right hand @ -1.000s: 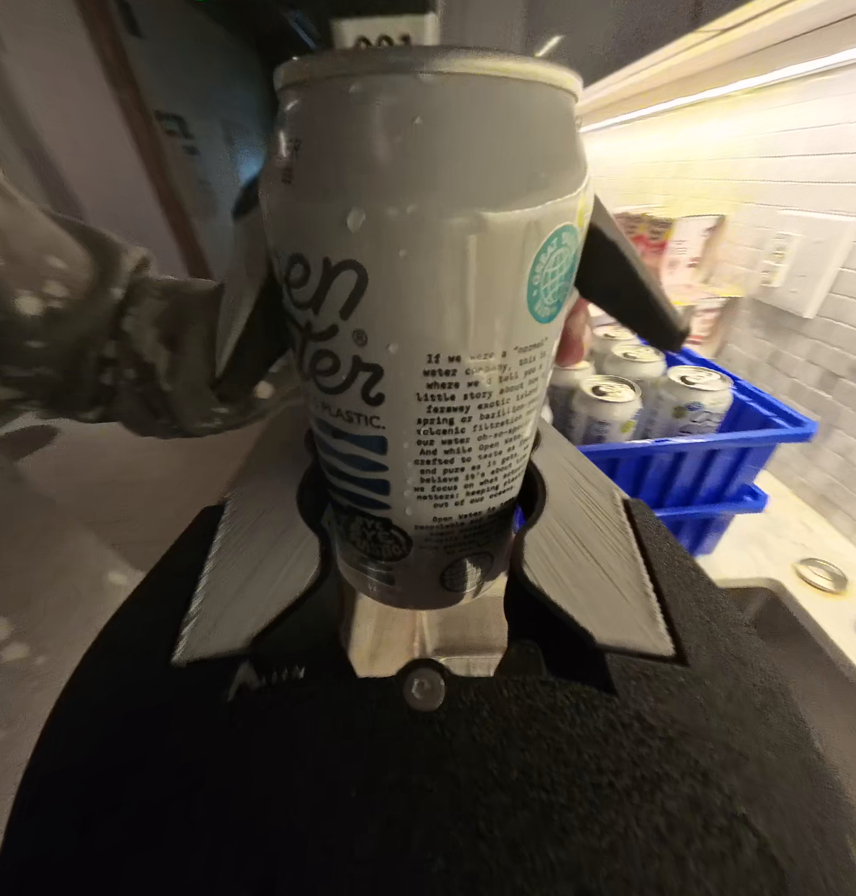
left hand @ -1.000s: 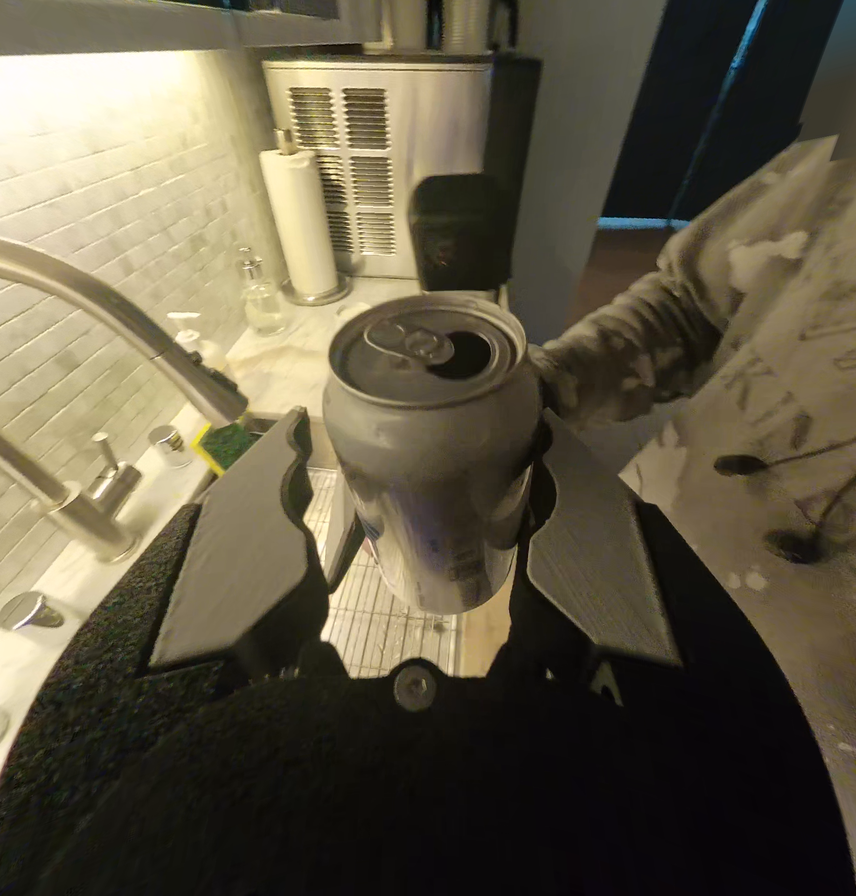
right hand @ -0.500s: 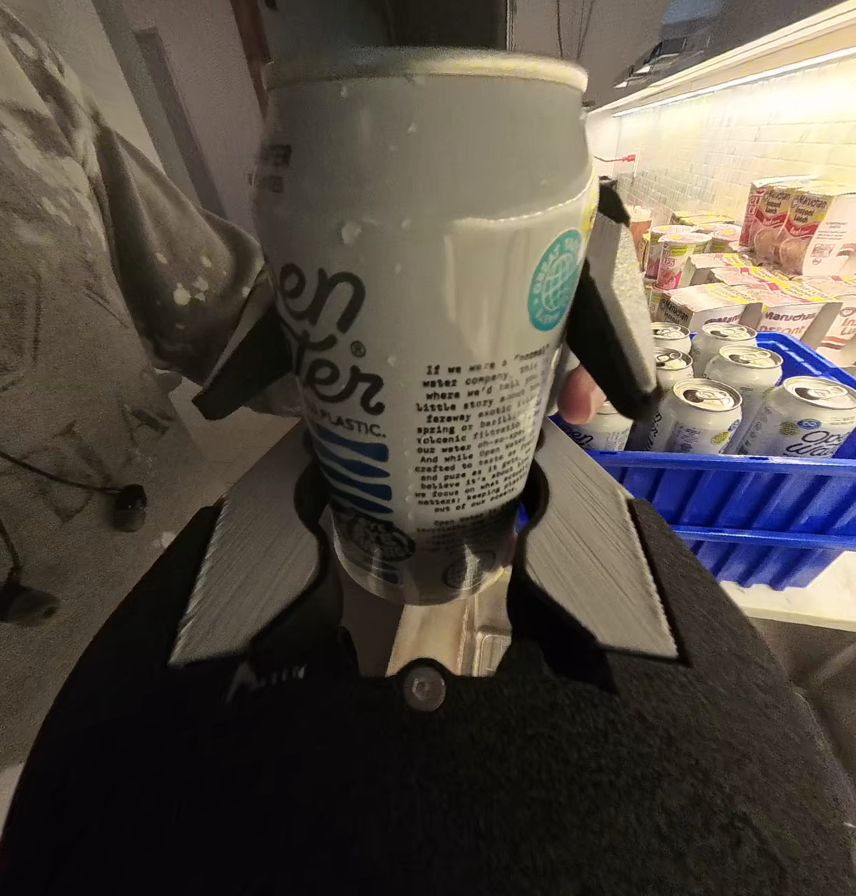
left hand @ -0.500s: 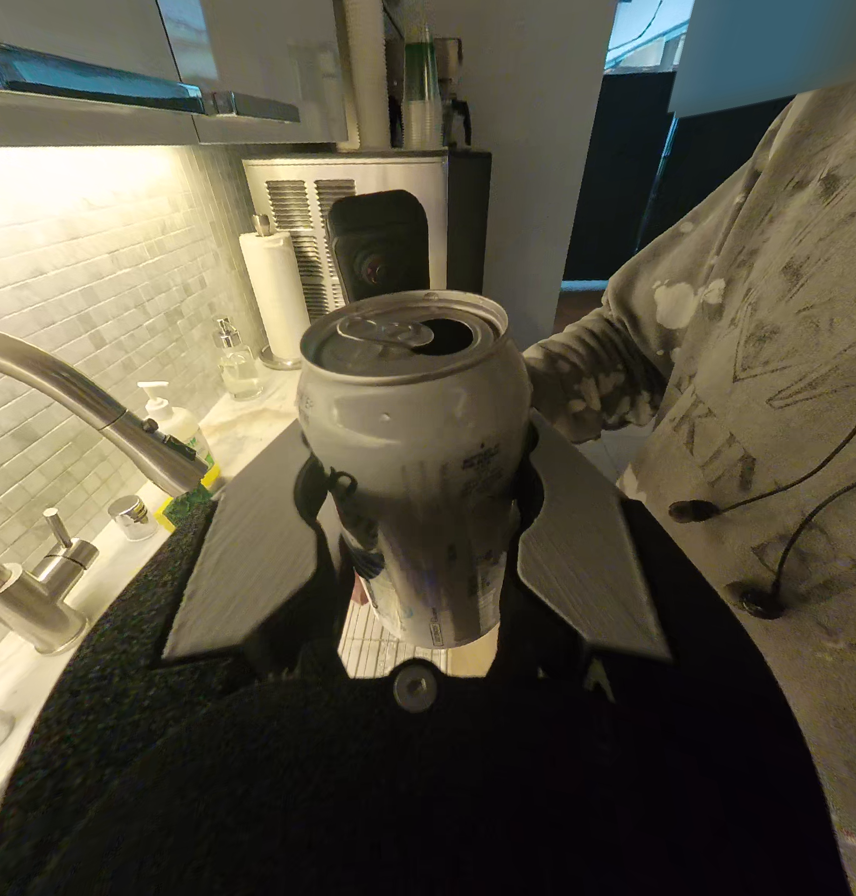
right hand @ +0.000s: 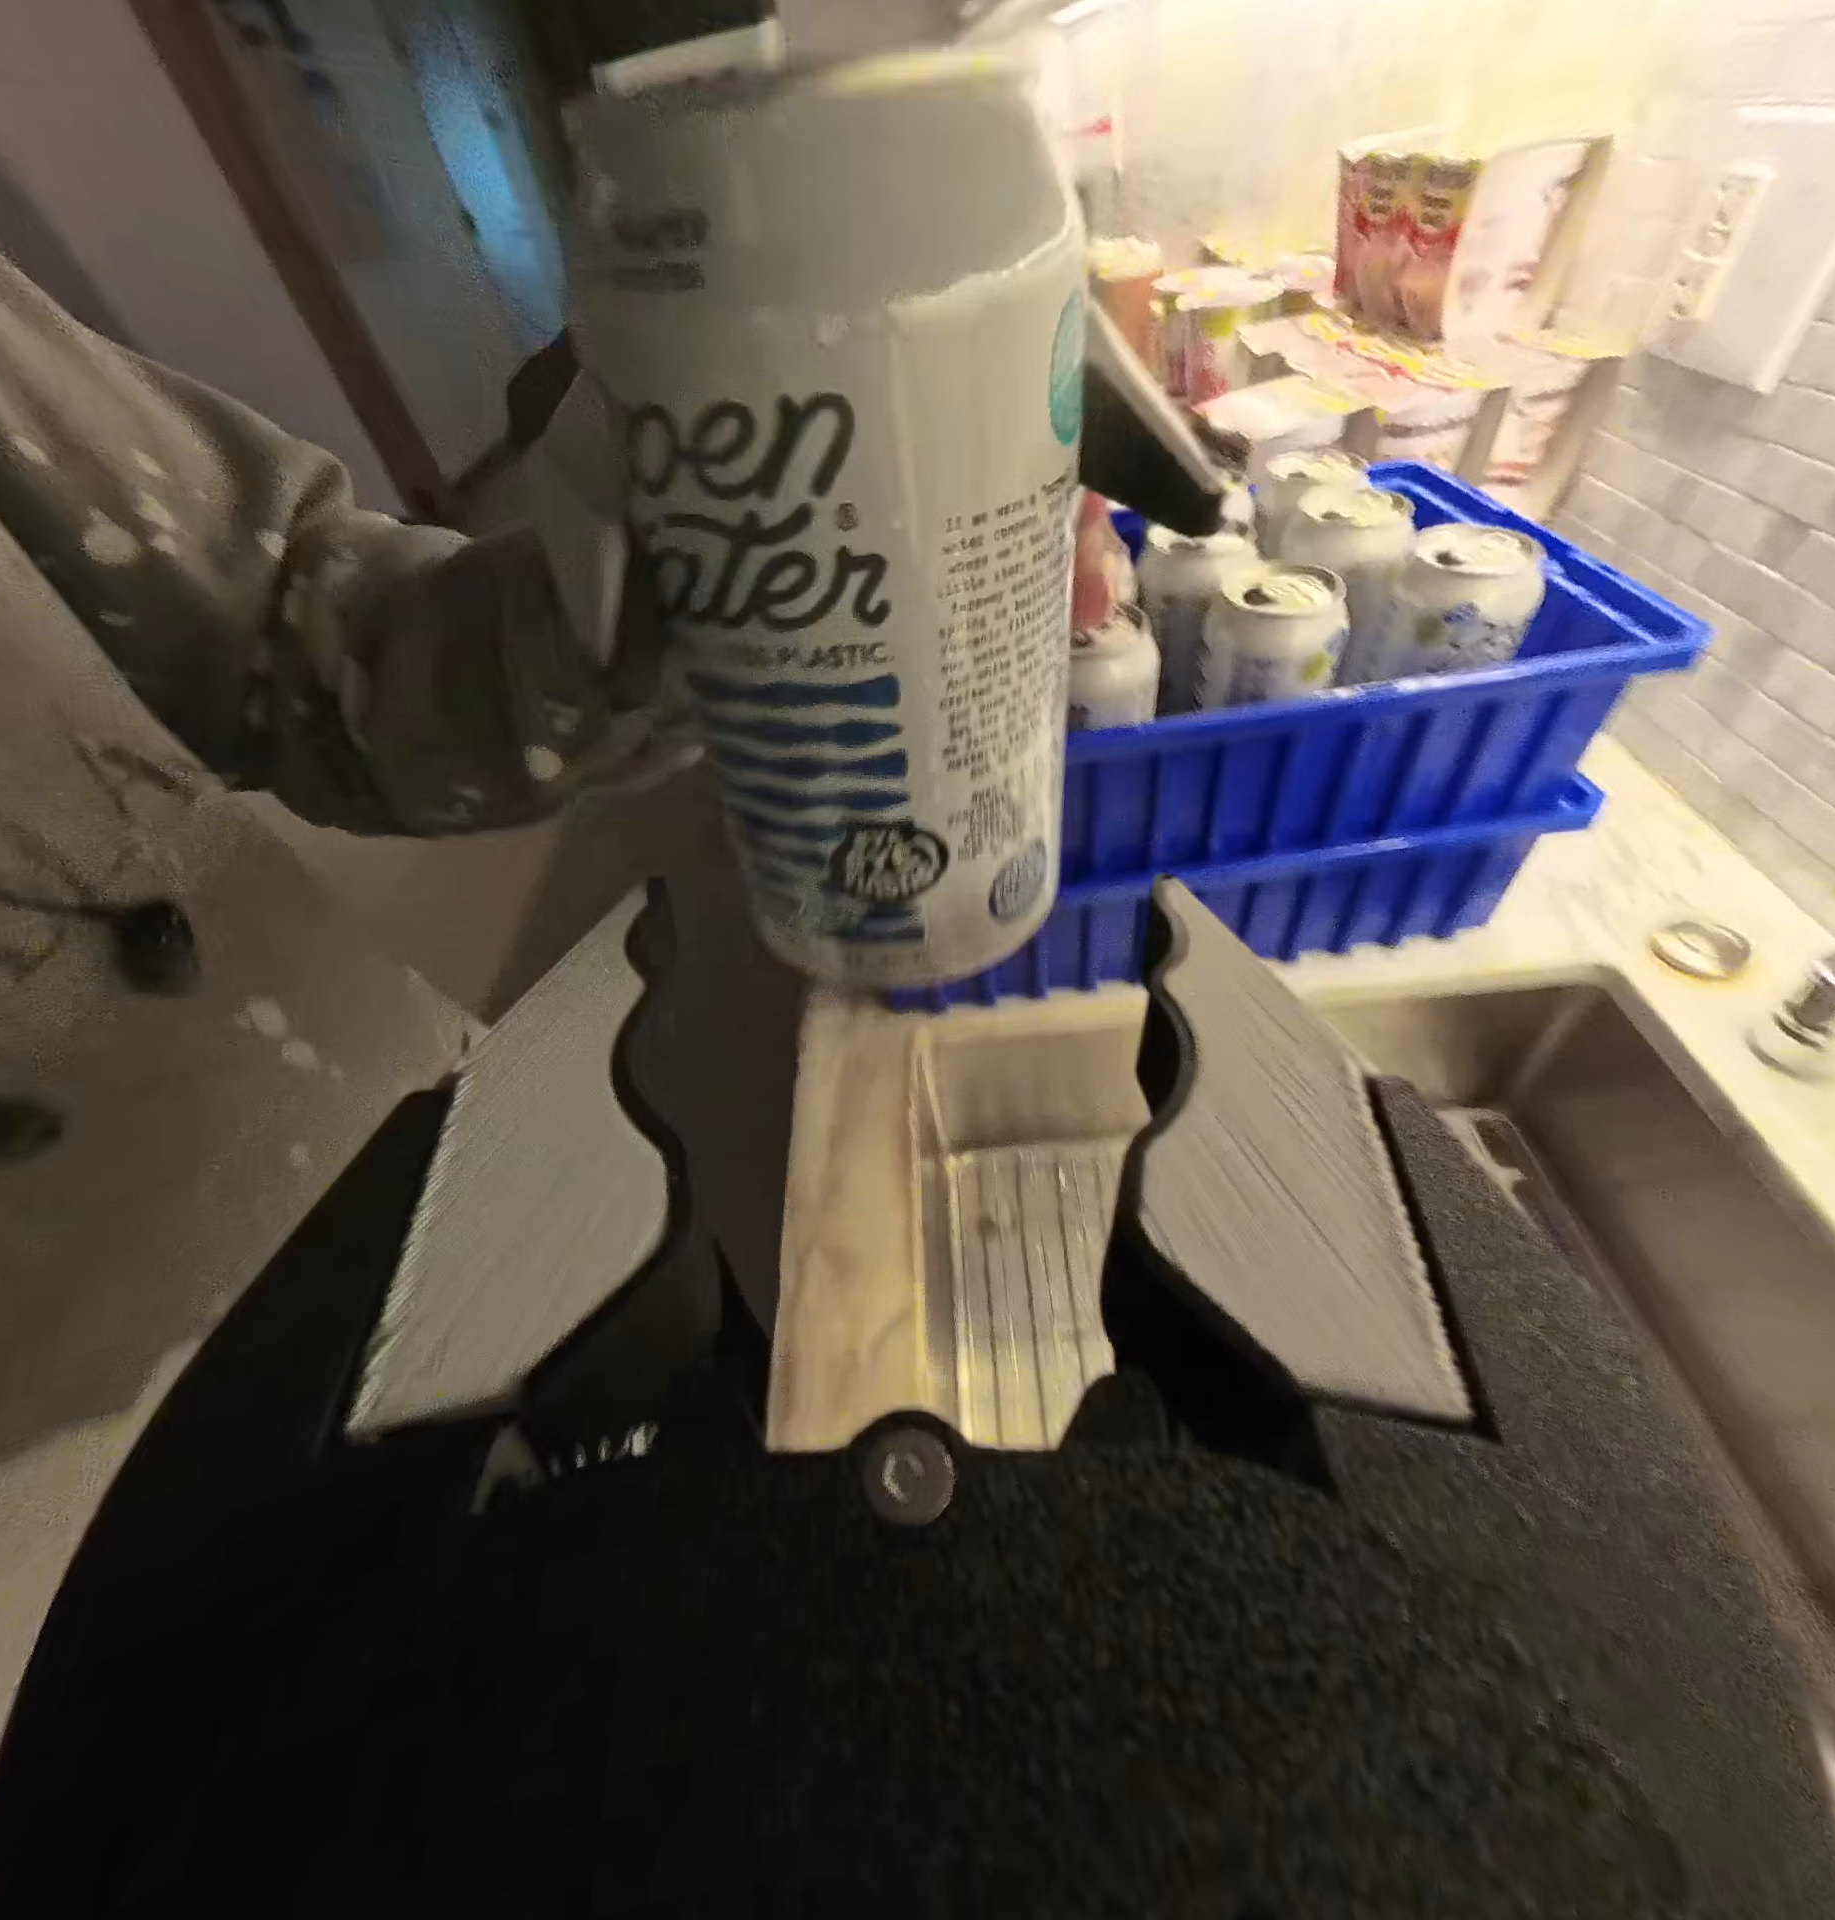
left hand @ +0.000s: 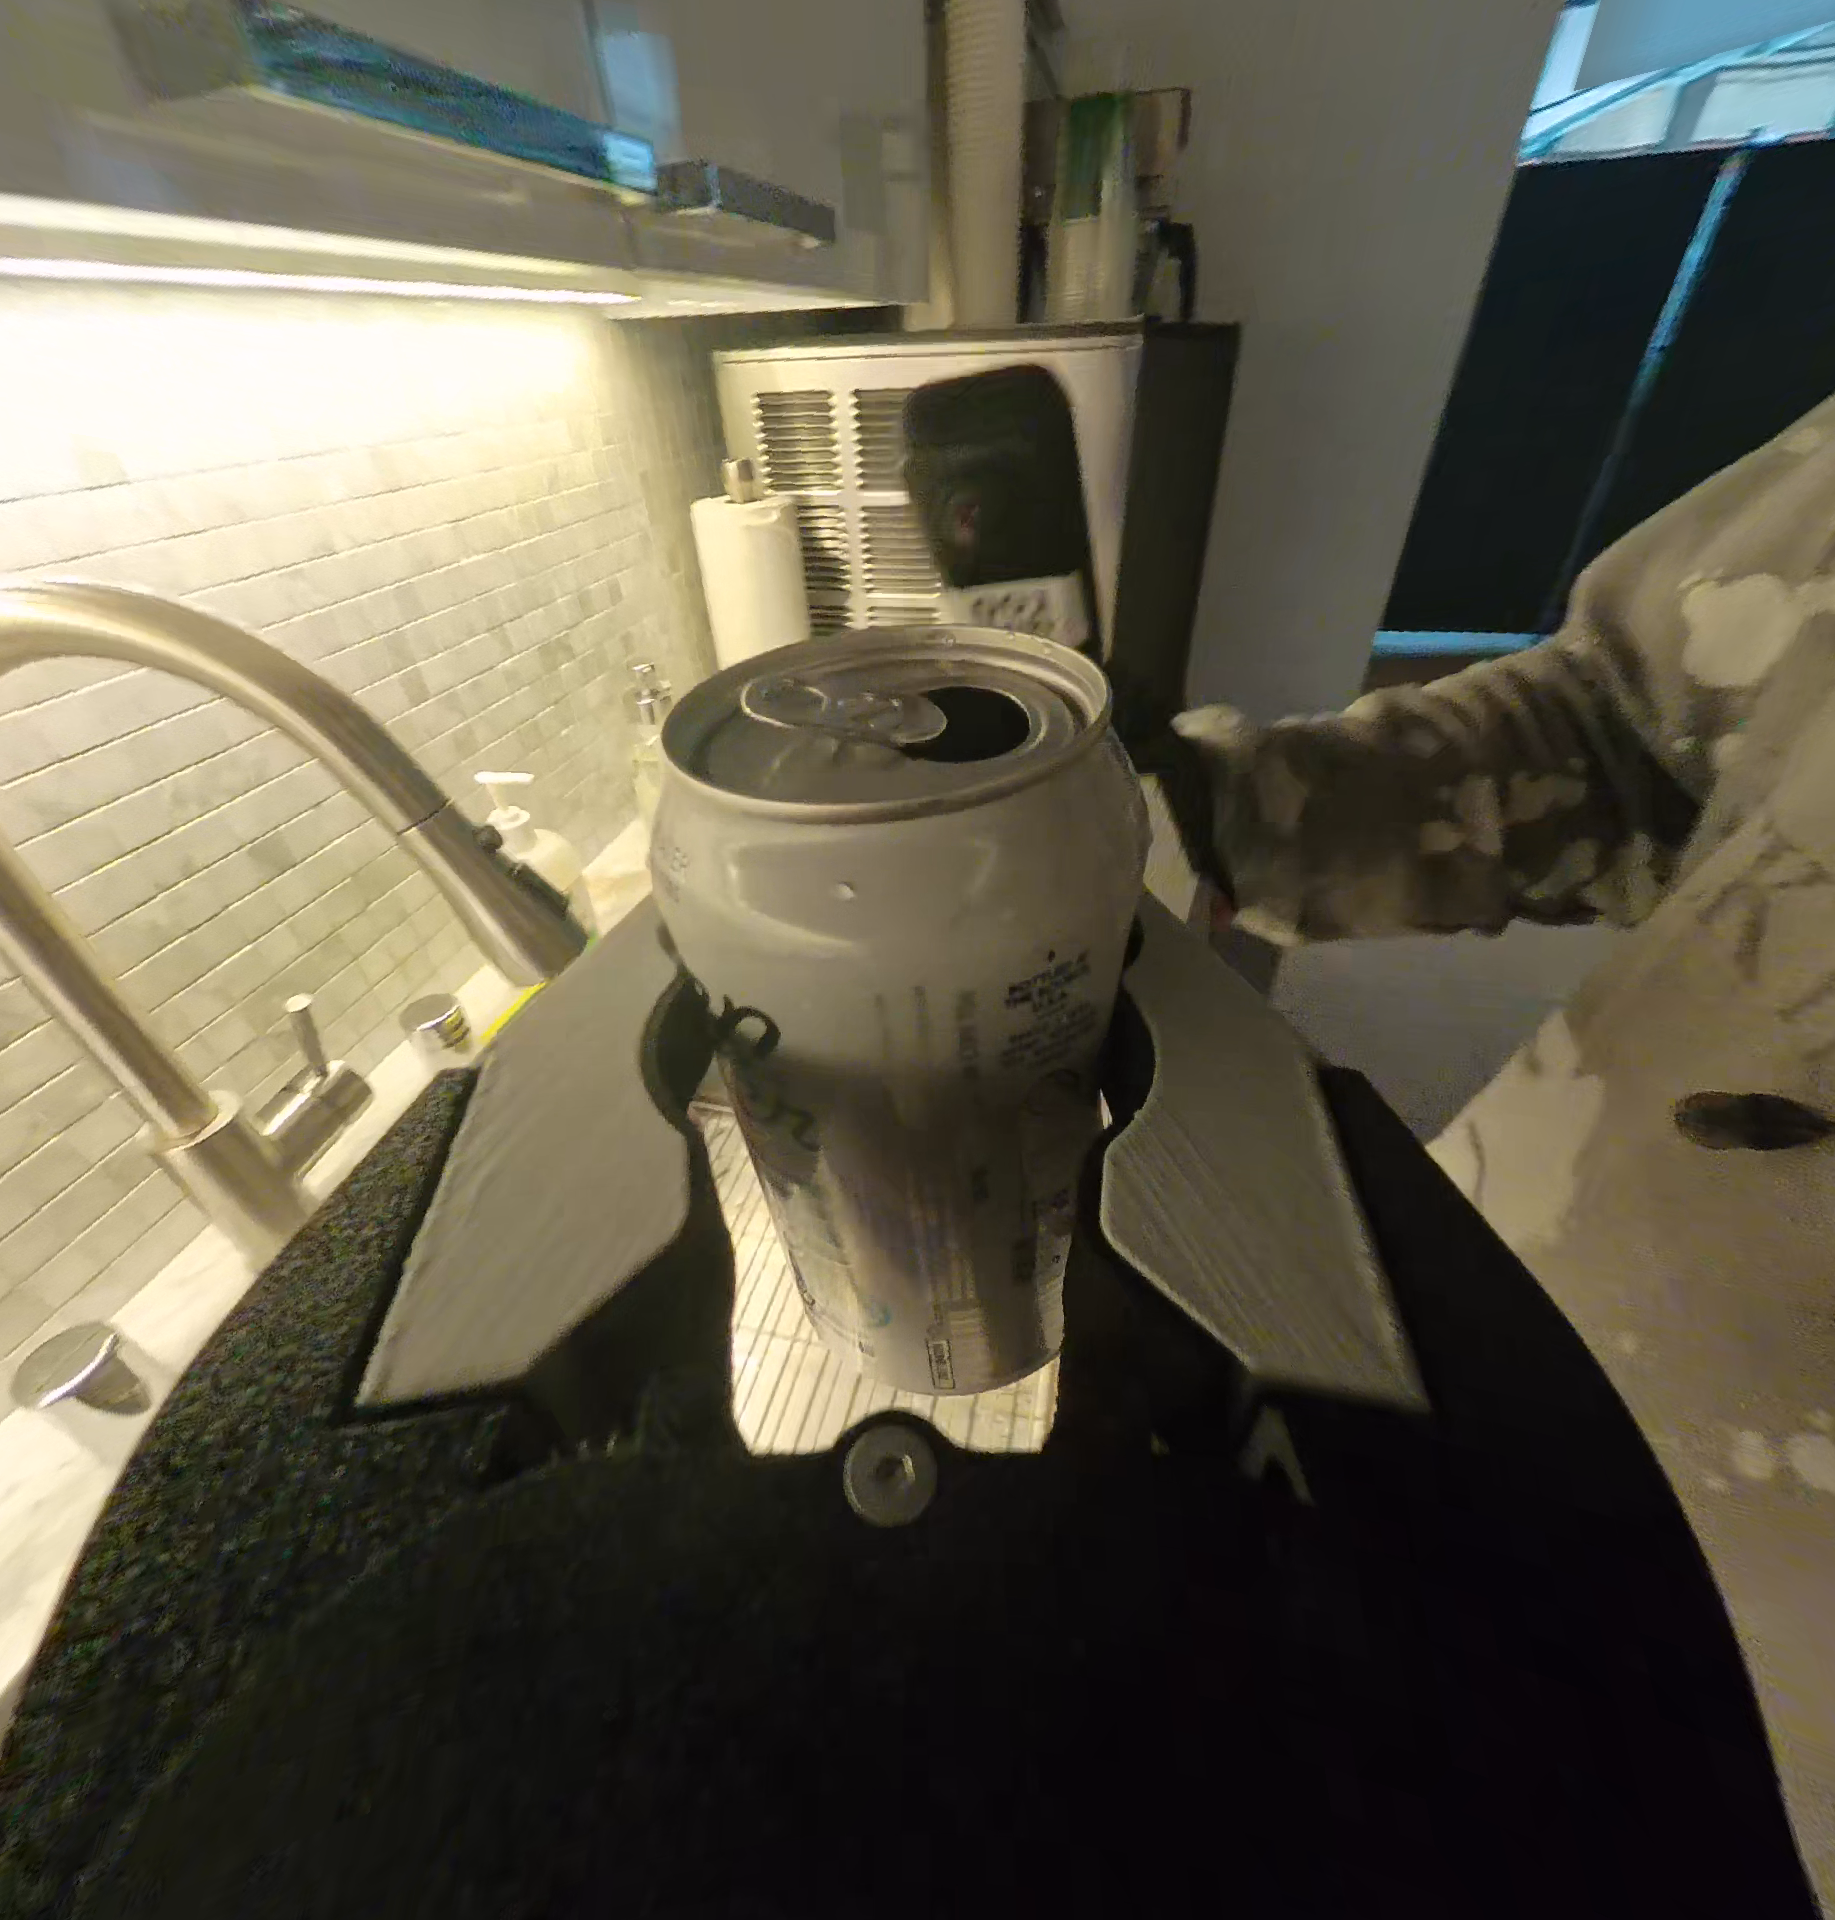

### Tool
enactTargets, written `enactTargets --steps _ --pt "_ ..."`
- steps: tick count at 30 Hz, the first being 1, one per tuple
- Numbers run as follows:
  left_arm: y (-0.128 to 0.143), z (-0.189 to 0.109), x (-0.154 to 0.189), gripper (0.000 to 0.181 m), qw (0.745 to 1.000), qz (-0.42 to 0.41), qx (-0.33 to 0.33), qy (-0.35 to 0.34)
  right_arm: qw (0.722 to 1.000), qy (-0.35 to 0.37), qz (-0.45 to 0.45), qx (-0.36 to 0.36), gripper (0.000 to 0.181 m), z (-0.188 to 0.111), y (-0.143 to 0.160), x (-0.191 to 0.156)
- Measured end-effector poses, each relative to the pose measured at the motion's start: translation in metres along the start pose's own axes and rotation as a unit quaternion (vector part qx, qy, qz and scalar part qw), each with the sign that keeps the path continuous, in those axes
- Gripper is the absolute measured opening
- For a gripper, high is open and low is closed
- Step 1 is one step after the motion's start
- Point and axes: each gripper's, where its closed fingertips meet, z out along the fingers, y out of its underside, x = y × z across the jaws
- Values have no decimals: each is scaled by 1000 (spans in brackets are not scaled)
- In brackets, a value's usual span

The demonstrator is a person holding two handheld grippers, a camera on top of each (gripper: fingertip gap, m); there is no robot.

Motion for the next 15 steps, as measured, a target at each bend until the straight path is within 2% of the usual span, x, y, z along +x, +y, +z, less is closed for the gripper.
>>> enactTargets --steps 1,4,6,7,11,15 --pt "5 0 -4 74 1000 0 -4 -14 1000 10 -6 -11 82 -15 1 3" --pt "22 1 -16 73 998 5 -21 -50 998 -1 -26 -62 66 -55 -16 -2" --pt "35 4 -19 74 997 10 -33 -65 993 -15 -53 -108 47 -67 -37 -6" --pt "40 7 -19 74 997 12 -38 -69 987 -20 -73 -138 39 -67 -46 -7" --pt "57 22 -14 74 996 13 -52 -70 962 -53 -110 -243 38 -43 -69 -4" --pt "65 34 -8 74 996 16 -60 -65 915 -73 -159 -364 34 -19 -51 7"
